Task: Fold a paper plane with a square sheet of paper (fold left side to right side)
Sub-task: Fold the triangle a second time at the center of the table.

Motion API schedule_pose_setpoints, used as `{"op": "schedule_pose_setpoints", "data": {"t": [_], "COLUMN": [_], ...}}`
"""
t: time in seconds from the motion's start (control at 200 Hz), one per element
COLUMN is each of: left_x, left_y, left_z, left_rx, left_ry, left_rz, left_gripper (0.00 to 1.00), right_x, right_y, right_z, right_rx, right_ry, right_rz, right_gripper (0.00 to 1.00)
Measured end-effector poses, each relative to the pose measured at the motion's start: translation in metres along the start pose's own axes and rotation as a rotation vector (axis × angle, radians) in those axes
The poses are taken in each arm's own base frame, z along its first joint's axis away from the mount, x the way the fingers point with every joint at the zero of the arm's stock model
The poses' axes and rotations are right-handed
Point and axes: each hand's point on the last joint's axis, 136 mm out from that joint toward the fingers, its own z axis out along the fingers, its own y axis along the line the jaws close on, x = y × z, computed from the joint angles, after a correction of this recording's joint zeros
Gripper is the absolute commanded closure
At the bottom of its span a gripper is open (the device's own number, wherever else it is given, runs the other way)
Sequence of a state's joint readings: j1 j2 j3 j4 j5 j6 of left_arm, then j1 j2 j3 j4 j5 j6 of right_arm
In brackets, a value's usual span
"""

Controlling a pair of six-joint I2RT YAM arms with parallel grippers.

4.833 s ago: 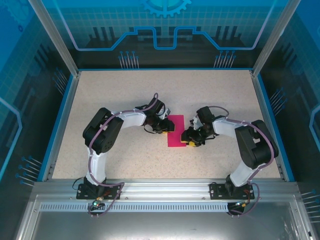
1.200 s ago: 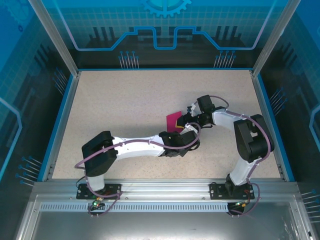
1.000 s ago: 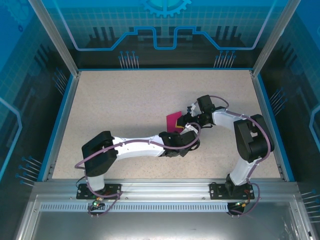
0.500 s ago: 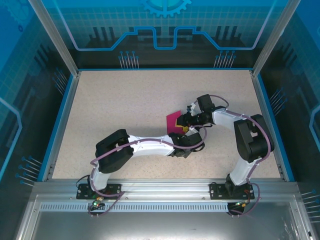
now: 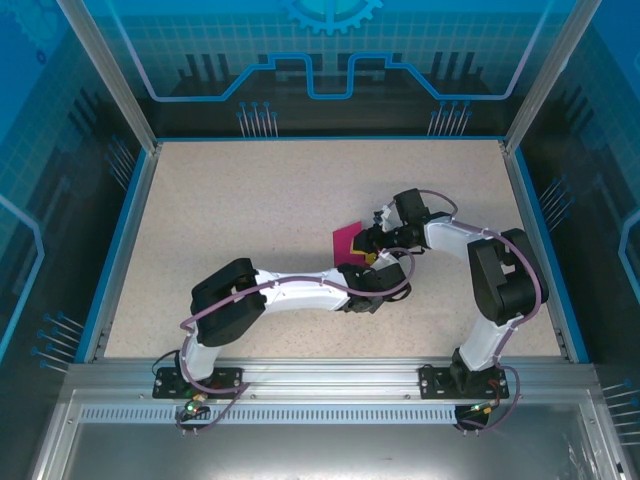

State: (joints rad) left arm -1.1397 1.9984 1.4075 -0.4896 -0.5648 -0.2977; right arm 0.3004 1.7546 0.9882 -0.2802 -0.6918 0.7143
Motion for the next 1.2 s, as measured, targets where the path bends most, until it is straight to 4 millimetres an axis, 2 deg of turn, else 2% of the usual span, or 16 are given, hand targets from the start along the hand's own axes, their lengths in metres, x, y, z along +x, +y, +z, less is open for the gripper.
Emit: {"op": "schedule_pose_setpoints", "data": {"t": [0.16, 0.335, 0.39, 0.535, 0.7, 0.845, 0.885, 0.95, 1.025, 1.2], "left_x": [0.002, 0.002, 0.001, -0.002, -0.001, 0.000, 0.000, -0.001, 0.003, 0.005], "left_y": [0.001, 0.006, 0.009, 0.014, 0.023, 0.029, 0.031, 0.034, 0.037, 0.051], "left_z": [0.000, -0.005, -0.007, -0.012, -0.015, -0.015, -0.015, -0.014, -0.013, -0.006], "left_rx": [-0.001, 0.019, 0.037, 0.108, 0.207, 0.300, 0.321, 0.356, 0.395, 0.424], "left_ry": [0.001, -0.005, -0.009, -0.019, -0.024, -0.023, -0.020, -0.021, -0.008, 0.003], "left_rz": [-0.001, -0.017, -0.031, -0.081, -0.147, -0.216, -0.229, -0.258, -0.291, -0.342], "left_gripper": [1.00, 1.00, 1.00, 1.00, 1.00, 1.00, 1.00, 1.00, 1.00, 1.00], "right_x": [0.001, 0.001, 0.000, -0.005, -0.016, -0.019, -0.018, -0.013, -0.006, 0.024], "right_y": [-0.001, 0.000, 0.001, 0.009, 0.029, 0.041, 0.040, 0.036, 0.026, -0.015], "right_z": [0.000, -0.001, -0.001, -0.006, -0.031, -0.061, -0.066, -0.071, -0.070, -0.050], "right_rx": [0.006, 0.007, 0.005, -0.007, -0.025, -0.039, -0.034, -0.023, -0.002, 0.060], "right_ry": [0.003, 0.005, 0.002, -0.024, -0.120, -0.227, -0.246, -0.263, -0.267, -0.184], "right_rz": [-0.002, -0.011, -0.018, -0.051, -0.128, -0.195, -0.203, -0.218, -0.214, -0.165], "right_gripper": [0.55, 0.54, 0.51, 0.35, 0.20, 0.20, 0.22, 0.37, 0.48, 0.84]}}
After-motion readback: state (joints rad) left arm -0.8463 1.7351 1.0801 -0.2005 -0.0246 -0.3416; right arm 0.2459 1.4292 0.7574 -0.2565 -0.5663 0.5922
